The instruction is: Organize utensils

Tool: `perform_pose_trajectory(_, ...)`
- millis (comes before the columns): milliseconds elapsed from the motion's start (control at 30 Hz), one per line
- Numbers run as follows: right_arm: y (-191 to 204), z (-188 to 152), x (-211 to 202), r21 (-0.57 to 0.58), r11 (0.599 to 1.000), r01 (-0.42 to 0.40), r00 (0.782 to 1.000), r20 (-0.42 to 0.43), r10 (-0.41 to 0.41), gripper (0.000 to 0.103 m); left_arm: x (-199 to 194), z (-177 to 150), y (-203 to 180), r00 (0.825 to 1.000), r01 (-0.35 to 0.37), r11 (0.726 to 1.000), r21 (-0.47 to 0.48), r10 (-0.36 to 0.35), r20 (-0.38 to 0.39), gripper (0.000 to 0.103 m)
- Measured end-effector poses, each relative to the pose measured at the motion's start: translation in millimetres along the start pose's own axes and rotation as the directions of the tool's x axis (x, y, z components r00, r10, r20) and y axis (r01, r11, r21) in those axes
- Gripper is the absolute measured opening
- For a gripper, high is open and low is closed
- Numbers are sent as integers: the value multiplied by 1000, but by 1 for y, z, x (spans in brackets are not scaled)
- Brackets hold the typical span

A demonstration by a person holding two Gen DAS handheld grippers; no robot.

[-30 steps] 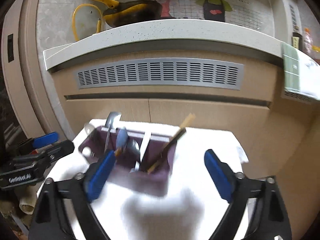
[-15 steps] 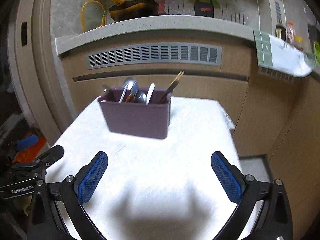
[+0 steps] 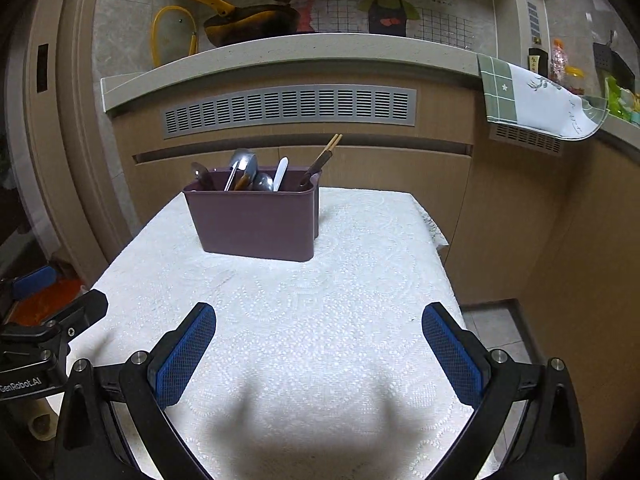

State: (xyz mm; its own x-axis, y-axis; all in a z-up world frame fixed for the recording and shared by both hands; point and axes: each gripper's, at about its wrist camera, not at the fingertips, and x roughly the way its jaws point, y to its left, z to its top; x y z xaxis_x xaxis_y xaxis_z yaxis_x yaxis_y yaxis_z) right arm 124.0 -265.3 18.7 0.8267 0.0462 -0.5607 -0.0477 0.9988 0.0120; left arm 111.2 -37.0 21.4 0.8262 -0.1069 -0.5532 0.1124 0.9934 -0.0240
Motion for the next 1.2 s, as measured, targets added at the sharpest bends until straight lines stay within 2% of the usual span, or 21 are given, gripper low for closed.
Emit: perform_pose_trajectory(1200, -1, 0, -4, 2, 1000, 0, 1000, 6, 0, 103, -3, 1, -1, 1000, 10, 1000, -6, -10, -8, 103)
